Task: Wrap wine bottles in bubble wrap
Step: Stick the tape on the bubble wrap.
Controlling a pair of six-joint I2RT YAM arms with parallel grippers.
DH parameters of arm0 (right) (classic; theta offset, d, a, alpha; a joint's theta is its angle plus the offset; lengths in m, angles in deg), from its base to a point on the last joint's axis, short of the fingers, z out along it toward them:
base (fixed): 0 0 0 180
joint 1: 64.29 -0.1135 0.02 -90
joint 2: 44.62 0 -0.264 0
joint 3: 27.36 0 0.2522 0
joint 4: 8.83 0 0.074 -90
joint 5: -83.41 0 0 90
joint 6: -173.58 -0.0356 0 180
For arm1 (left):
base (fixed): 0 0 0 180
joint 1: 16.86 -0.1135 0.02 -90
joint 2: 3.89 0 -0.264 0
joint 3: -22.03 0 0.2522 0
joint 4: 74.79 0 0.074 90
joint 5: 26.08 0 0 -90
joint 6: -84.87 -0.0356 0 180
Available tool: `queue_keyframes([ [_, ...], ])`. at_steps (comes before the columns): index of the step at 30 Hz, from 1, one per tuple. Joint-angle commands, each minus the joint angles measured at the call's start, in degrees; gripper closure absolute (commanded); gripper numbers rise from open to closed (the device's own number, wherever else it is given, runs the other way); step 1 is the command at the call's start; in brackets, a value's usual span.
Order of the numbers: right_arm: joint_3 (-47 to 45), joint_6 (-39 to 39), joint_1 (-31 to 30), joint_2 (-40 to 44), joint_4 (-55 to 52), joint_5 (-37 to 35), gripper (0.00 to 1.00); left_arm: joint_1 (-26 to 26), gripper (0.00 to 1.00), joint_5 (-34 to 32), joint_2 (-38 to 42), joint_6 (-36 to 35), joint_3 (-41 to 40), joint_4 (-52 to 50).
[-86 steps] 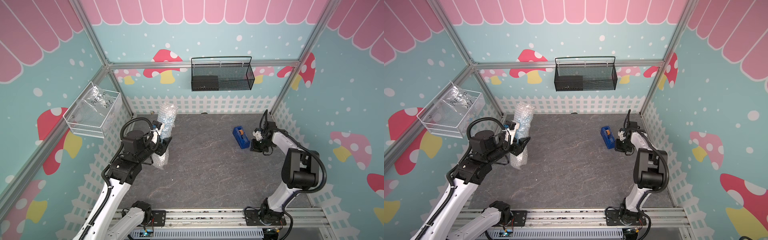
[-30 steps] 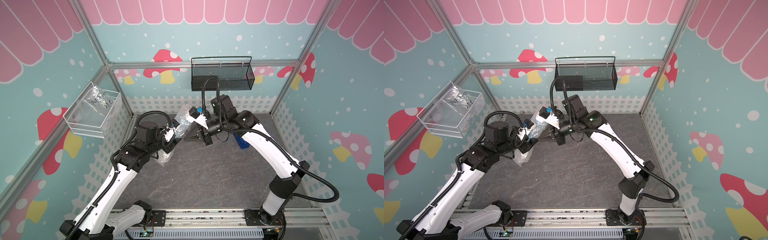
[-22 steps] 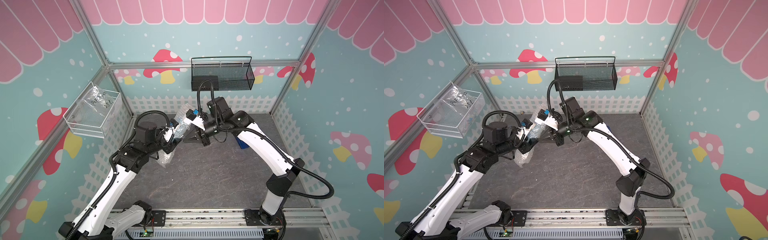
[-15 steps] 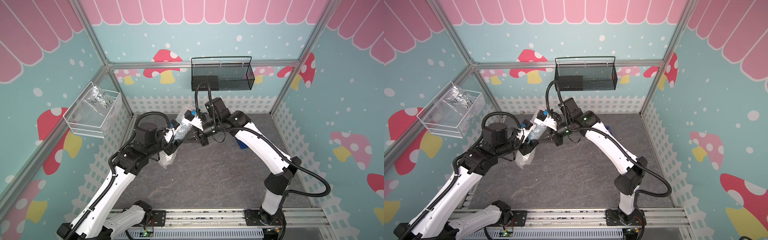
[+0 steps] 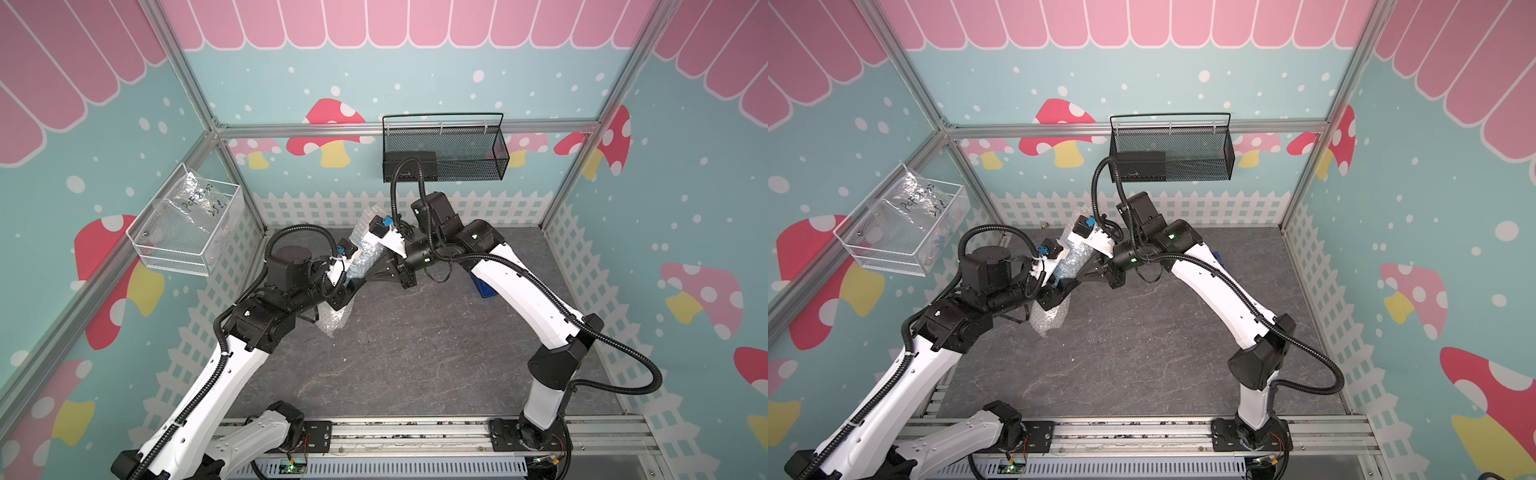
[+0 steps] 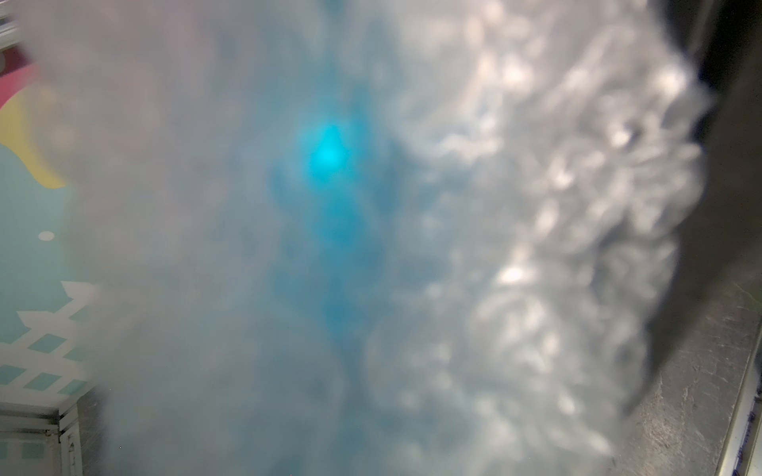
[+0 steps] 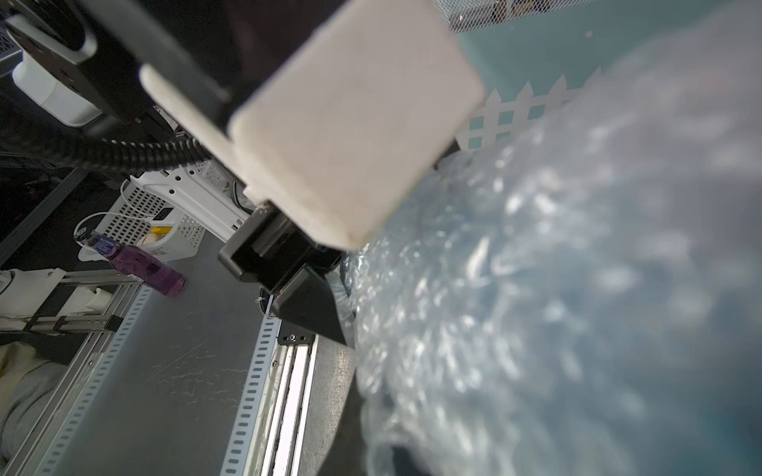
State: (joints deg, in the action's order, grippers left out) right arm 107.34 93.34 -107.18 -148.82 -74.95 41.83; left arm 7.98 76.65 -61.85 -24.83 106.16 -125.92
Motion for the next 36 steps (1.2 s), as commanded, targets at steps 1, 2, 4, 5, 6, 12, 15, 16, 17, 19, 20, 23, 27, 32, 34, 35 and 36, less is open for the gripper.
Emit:
queue_keyframes([
  [1,1.85,-0.85,-0.52,-1.26,0.85,0.28,0.96,0.16,1.00,1.88,2.32,0.37,0.76,6.38],
  [2,2.08,-1.11,-0.52,-1.39,0.84,0.12,0.95,0.21,1.00,1.90,2.47,0.37,0.74,6.43],
  [4,2.40,-1.58,-0.53,-1.67,0.90,-0.37,0.94,0.21,1.00,1.98,2.65,0.54,0.48,6.69],
  [5,2.62,-1.87,-0.52,-1.83,0.86,-0.84,0.94,0.21,1.00,2.10,2.75,0.67,0.39,6.82],
  [6,3.08,-2.30,-0.57,-2.05,0.85,-1.30,0.94,0.25,1.00,2.24,2.87,0.80,0.38,6.78],
  [12,5.28,-5.09,-0.53,-3.84,1.13,-1.89,0.86,0.30,1.00,2.27,3.46,0.90,-0.22,6.87],
  [15,5.26,-7.58,-0.52,-4.04,2.45,-2.75,0.78,0.36,1.00,2.05,3.89,0.59,-0.58,6.87],
  [16,5.35,-8.52,-0.59,-4.07,2.90,-3.36,0.77,0.38,1.00,1.88,4.03,0.50,-0.66,6.87],
  [17,5.34,-9.65,-0.53,-4.15,3.34,-4.19,0.77,0.47,1.00,1.85,4.21,0.45,-0.76,6.87],
  [19,5.41,-11.24,-0.53,-4.17,3.74,-5.66,0.72,0.56,1.00,1.88,4.43,0.57,-1.30,7.17],
  [20,5.44,-12.06,-0.53,-4.17,3.92,-6.73,0.67,0.64,1.00,1.97,4.60,0.77,-1.69,7.50],
  [23,5.58,-14.17,-0.52,-4.17,4.88,-7.94,0.64,0.74,1.00,2.83,4.78,1.48,-2.43,8.32],
  [27,5.53,-16.38,-0.58,-4.17,5.36,-12.22,0.64,0.89,1.00,3.34,5.28,1.86,-3.61,9.63],
  [32,5.73,-18.67,-0.61,-6.17,6.04,-15.01,0.62,0.91,1.00,3.43,6.26,2.09,-4.46,10.25],
  [34,5.74,-19.49,-0.78,-6.49,6.50,-15.99,0.63,0.91,1.00,3.42,6.63,2.21,-4.72,10.50],
  [35,5.85,-19.74,-0.94,-6.68,6.71,-16.30,0.63,0.91,1.00,3.52,6.78,2.30,-4.77,10.56],
  [36,5.81,-19.98,-1.05,-6.84,7.10,-16.30,0.62,0.91,1.00,3.70,6.88,2.39,-4.85,10.69],
])
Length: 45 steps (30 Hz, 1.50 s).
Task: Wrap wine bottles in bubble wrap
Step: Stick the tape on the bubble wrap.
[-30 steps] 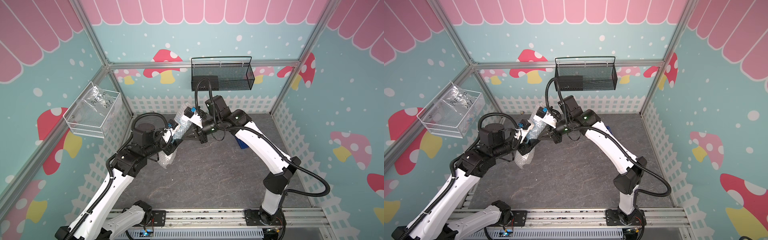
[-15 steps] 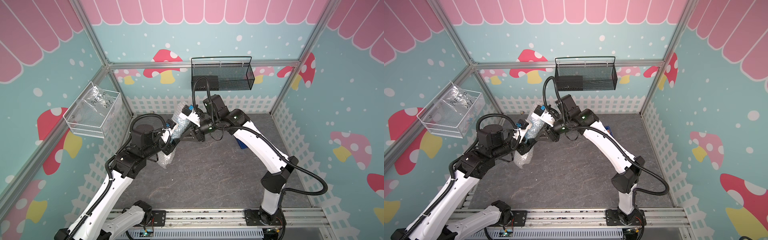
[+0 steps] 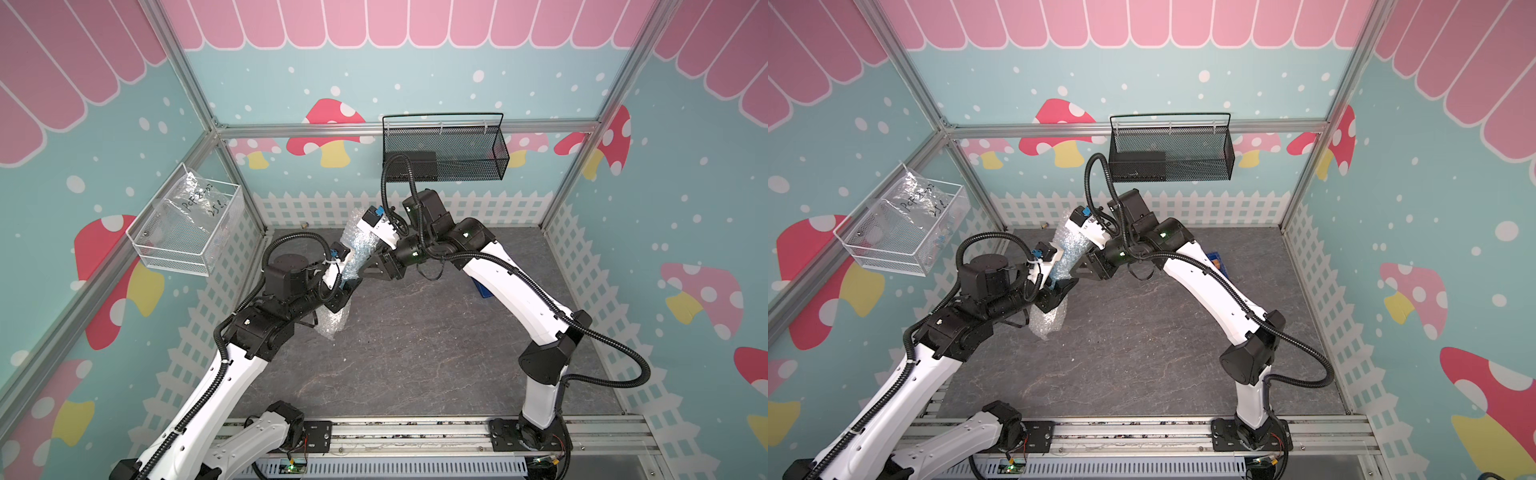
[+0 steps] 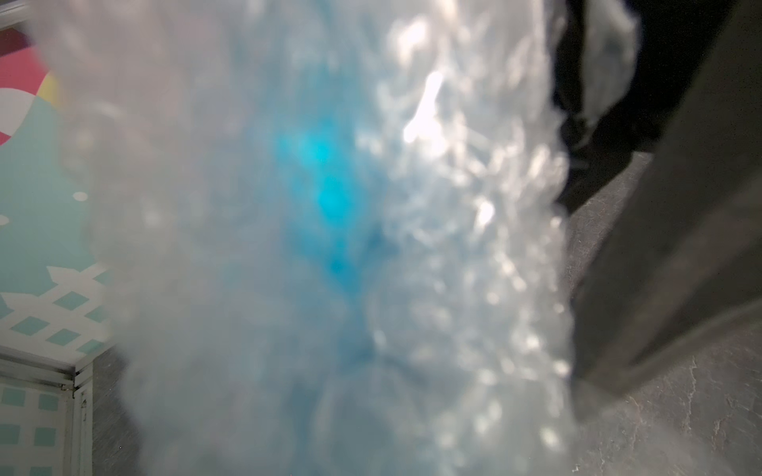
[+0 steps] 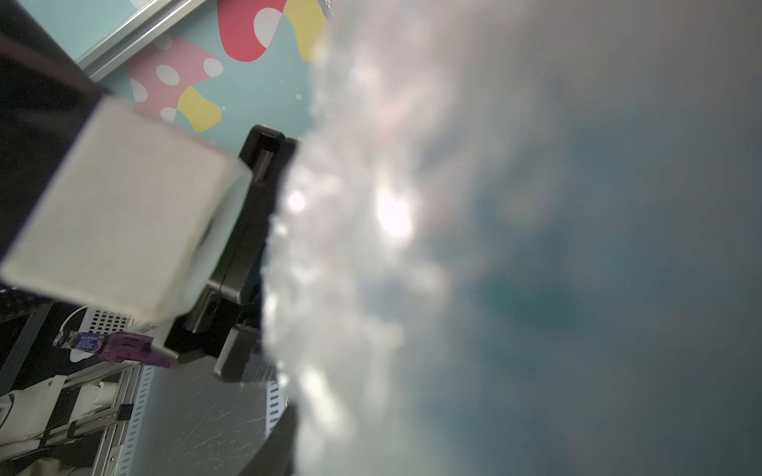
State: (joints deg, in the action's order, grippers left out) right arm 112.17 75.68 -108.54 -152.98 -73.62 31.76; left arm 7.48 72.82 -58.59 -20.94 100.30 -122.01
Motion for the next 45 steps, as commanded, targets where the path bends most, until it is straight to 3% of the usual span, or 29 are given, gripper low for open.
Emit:
queue_keyframes([
  [1,1.04,-2.61,0.22,-2.81,6.06,-5.93,0.62,1.41,1.00,7.69,3.79,-1.37,1.00,6.81],
  [6,1.00,-2.72,-0.74,-3.06,7.08,-2.06,0.58,1.41,1.00,7.55,3.98,-1.07,0.36,7.52],
  [11,0.84,0.53,-1.14,-0.95,5.43,2.80,0.60,1.41,1.00,5.93,4.31,-1.43,-0.36,7.88],
  [20,-2.16,1.46,-1.44,3.04,6.61,6.36,0.55,1.41,1.00,5.51,3.81,-1.32,0.01,7.70],
  [31,-4.43,-4.69,-3.84,3.24,14.10,5.76,0.48,1.41,1.00,3.13,3.21,-0.93,0.13,7.52],
  [35,-6.70,-5.90,-4.88,4.73,15.42,2.85,0.53,1.41,1.00,0.45,2.58,-0.54,0.15,8.10],
  [40,-7.94,-6.05,-5.05,7.08,15.77,0.35,0.67,1.41,1.00,-0.27,2.58,-0.10,-0.59,8.86],
  [45,-9.38,-5.51,-5.85,8.38,17.20,2.34,0.56,1.41,1.00,-0.14,2.75,0.16,-0.88,8.89],
])
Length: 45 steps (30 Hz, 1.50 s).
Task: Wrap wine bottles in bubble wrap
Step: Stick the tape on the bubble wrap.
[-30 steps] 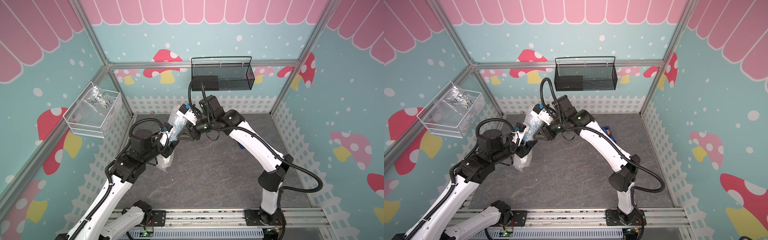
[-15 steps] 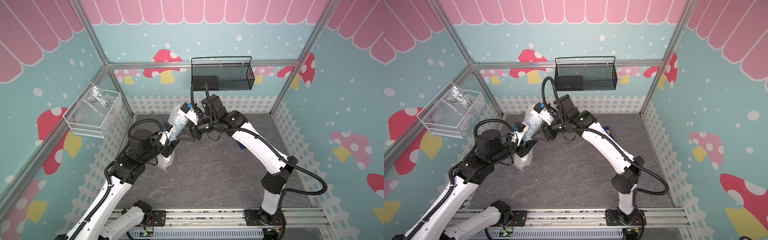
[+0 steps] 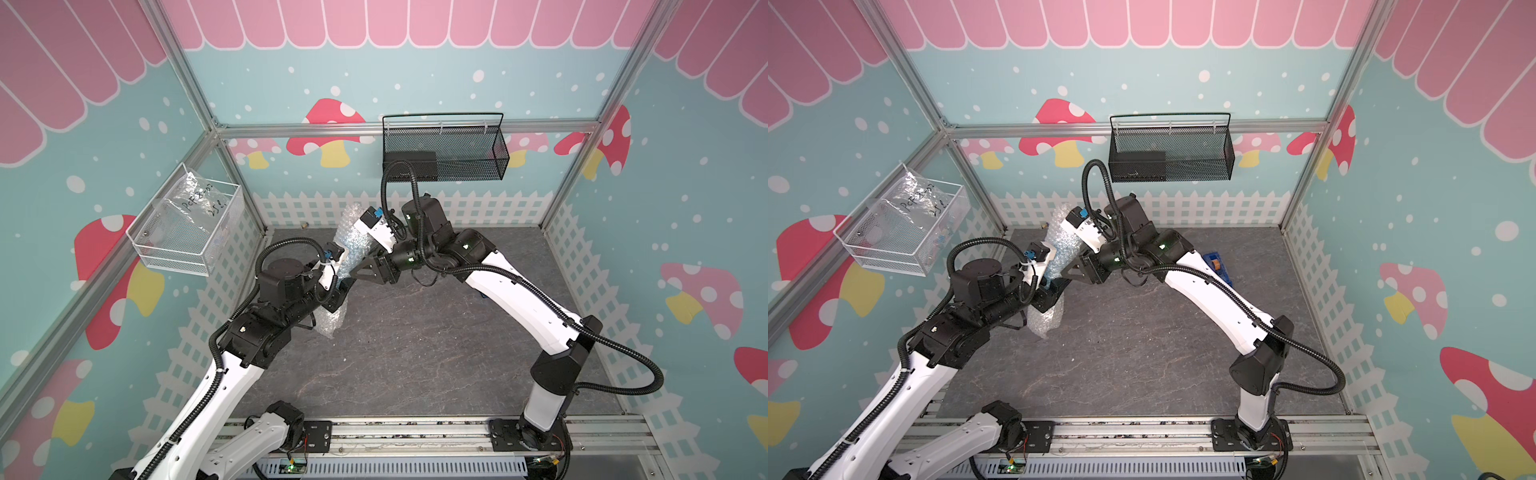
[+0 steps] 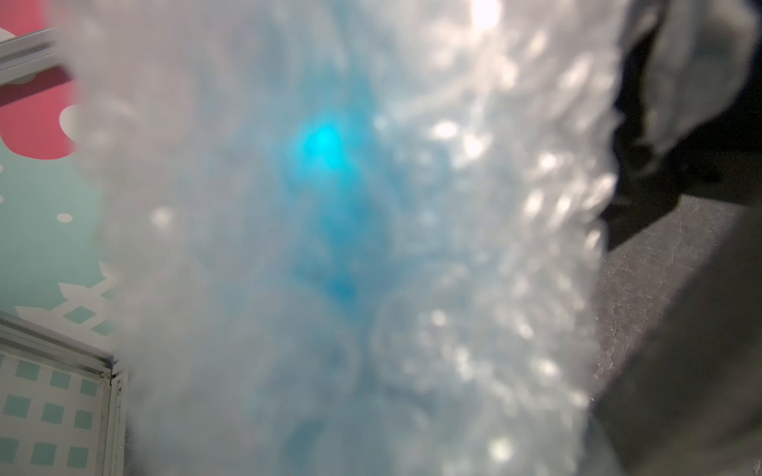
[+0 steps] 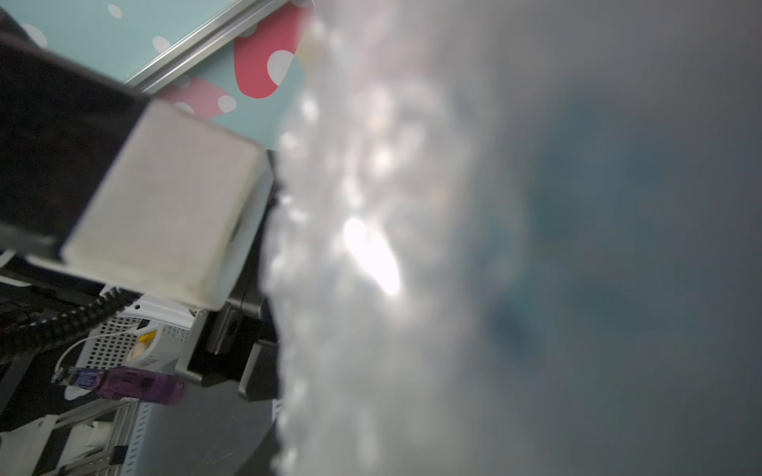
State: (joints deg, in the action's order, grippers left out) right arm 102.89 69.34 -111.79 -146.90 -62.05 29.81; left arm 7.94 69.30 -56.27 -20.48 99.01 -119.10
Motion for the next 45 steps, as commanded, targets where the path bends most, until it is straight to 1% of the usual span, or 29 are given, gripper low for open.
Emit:
queue_keyframes([
  [1,-0.04,0.95,-2.72,2.28,5.62,4.42,0.55,0.96,1.00,3.36,0.50,-0.30,0.48,6.02],
  [4,0.21,1.39,-3.36,1.99,5.96,5.52,0.54,0.96,1.00,3.42,0.52,-0.20,0.67,5.84],
  [6,0.57,1.75,-3.62,2.06,5.98,5.27,0.57,0.96,1.00,3.48,0.52,-0.20,0.71,5.82],
  [7,0.64,1.82,-3.65,2.16,6.13,5.17,0.62,0.96,1.00,3.41,0.52,-0.12,0.68,5.83],
  [10,0.58,1.85,-3.82,2.44,6.81,5.72,0.87,0.96,1.00,3.50,0.48,-0.09,0.80,5.80],
  [11,0.58,1.93,-3.95,2.48,6.90,6.09,0.91,0.96,1.00,3.44,0.52,0.05,0.73,5.81],
  [12,0.58,1.94,-4.00,2.60,6.92,6.08,0.91,0.96,1.00,3.42,0.52,0.01,0.69,5.93],
  [13,0.47,1.87,-4.08,2.78,7.01,6.13,0.88,0.96,1.00,3.41,0.61,0.13,0.66,6.00],
  [15,-0.11,1.61,-4.22,3.24,8.08,7.03,0.73,0.96,1.00,3.54,0.69,0.15,0.54,6.02],
  [17,-1.65,0.87,-4.34,4.32,10.68,8.57,0.64,0.96,1.00,3.39,0.78,0.20,0.43,6.02],
  [19,-4.21,-0.25,-4.35,5.67,14.11,10.05,0.63,0.96,1.00,2.90,0.88,0.24,0.19,6.09],
  [21,-6.78,-1.28,-4.35,6.90,17.19,11.26,0.63,0.96,1.00,2.67,1.05,0.17,-0.05,6.20],
  [23,-8.25,-1.84,-4.35,7.38,19.11,11.69,0.66,0.96,1.00,2.85,1.07,0.30,-0.16,6.33],
  [28,-10.63,-1.97,-4.35,8.95,22.58,13.21,0.86,0.96,1.00,2.51,1.23,0.34,-0.42,6.24],
  [29,-11.60,-2.06,-4.36,9.72,23.52,12.98,0.88,0.96,1.00,2.48,1.30,0.40,-0.48,6.31],
  [30,-12.16,-2.03,-4.35,10.12,23.79,12.45,0.89,0.96,1.00,2.52,1.32,0.34,-0.62,6.31],
  [31,-12.69,-1.93,-4.35,10.51,24.26,12.21,0.85,0.96,1.00,2.51,1.23,0.40,-0.71,6.28],
  [33,-13.34,-2.07,-4.35,10.80,24.73,11.81,0.56,0.96,1.00,2.60,1.14,0.44,-0.70,6.29],
  [35,-13.52,-2.09,-4.35,10.85,24.97,11.72,0.53,0.96,1.00,2.78,1.10,0.52,-0.65,6.31],
  [36,-13.44,-1.94,-4.35,10.94,25.02,11.61,0.57,0.96,1.00,2.74,1.14,0.55,-0.65,6.29],
  [37,-13.39,-1.89,-4.35,11.08,25.12,11.31,0.68,0.96,1.00,2.63,1.14,0.54,-0.64,6.29],
  [40,-12.81,-2.50,-4.35,10.59,24.87,8.31,0.95,0.96,1.00,2.77,1.14,0.50,-0.52,6.24],
  [41,-12.40,-2.60,-4.35,10.17,24.44,7.54,1.00,0.96,1.00,2.98,1.20,0.57,-0.36,6.19],
  [43,-11.43,-2.73,-4.35,9.21,22.86,5.73,1.00,0.96,1.00,3.43,1.30,0.70,-0.20,6.18],
  [44,-11.12,-2.55,-4.31,8.89,22.26,5.18,0.95,0.96,1.00,3.63,1.36,0.76,-0.19,6.18],
  [45,-11.23,-2.47,-4.35,8.90,22.08,4.79,0.82,0.96,1.00,3.74,1.40,0.70,-0.12,6.18],
])
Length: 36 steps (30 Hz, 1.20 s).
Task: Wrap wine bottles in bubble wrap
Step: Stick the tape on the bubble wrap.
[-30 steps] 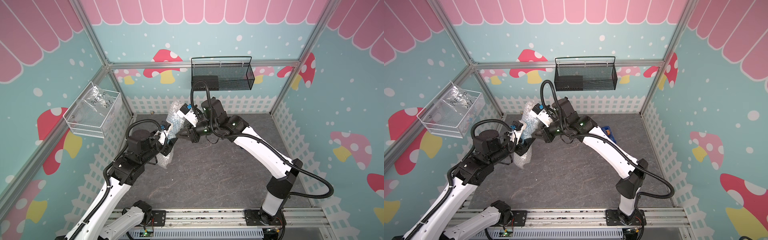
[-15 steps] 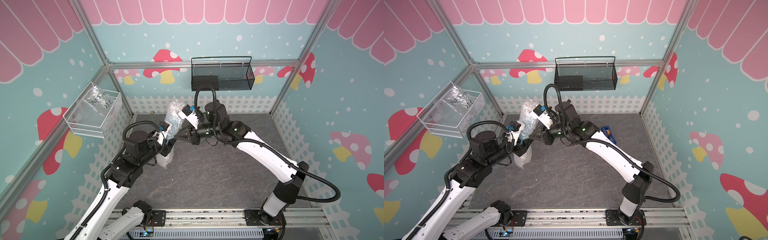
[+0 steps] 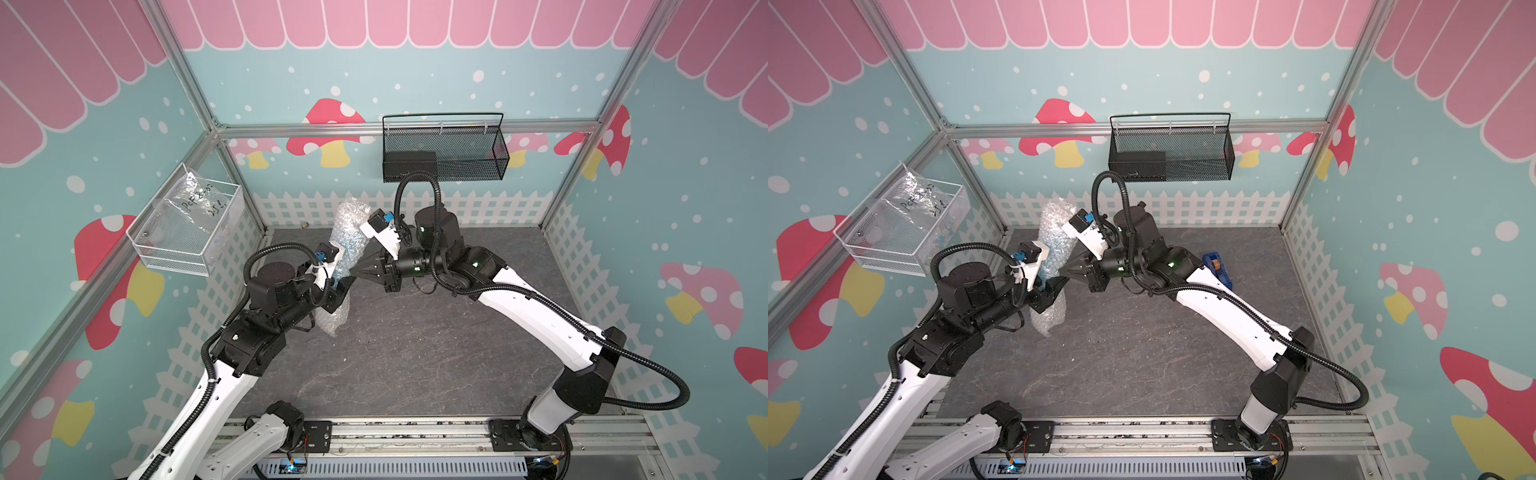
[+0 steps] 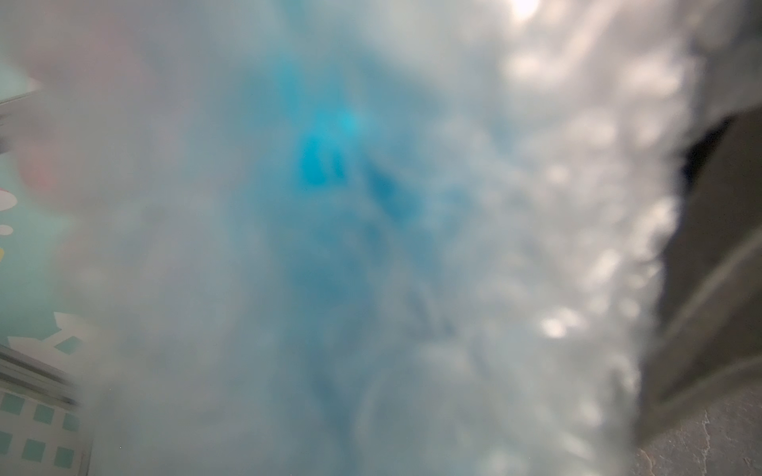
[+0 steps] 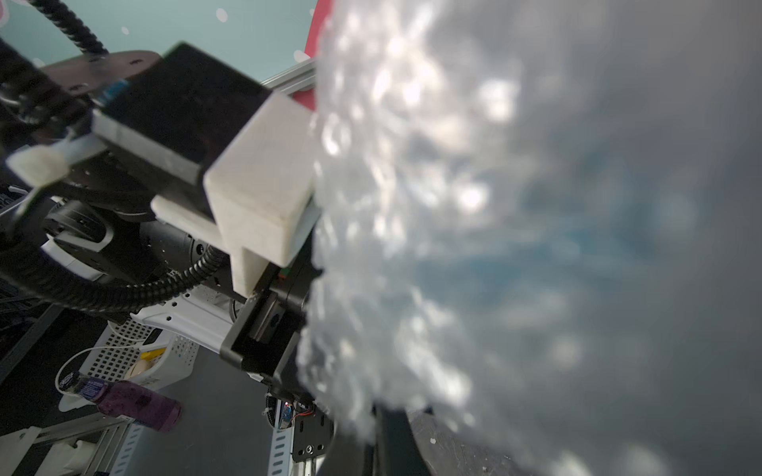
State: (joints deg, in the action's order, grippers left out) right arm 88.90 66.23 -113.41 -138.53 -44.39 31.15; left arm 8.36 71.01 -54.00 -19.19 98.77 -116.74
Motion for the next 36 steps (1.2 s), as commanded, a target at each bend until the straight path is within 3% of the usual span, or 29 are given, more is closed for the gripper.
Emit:
queue_keyframes([
  [1,2.62,1.05,-2.73,0.63,4.02,3.41,0.75,0.54,1.00,1.99,-0.77,-0.61,0.11,3.83],
  [3,2.62,2.46,-2.73,1.32,2.63,2.08,0.57,0.54,1.00,1.86,-0.55,-0.56,0.10,3.92],
  [7,0.82,6.18,-2.65,4.71,-0.20,-4.03,0.51,-0.43,1.00,3.20,0.39,1.14,-0.17,4.82],
  [14,-4.50,11.32,-1.29,11.65,-1.68,-11.13,0.45,-5.69,1.00,13.96,2.27,5.52,-0.09,7.48],
  [19,-6.59,13.88,-0.47,13.27,-1.58,-10.72,0.34,-6.93,1.00,18.85,3.07,7.65,0.06,9.21],
  [36,-11.77,15.24,1.04,13.51,6.06,-5.49,0.24,-6.93,1.00,24.98,4.92,9.67,0.57,10.96],
])
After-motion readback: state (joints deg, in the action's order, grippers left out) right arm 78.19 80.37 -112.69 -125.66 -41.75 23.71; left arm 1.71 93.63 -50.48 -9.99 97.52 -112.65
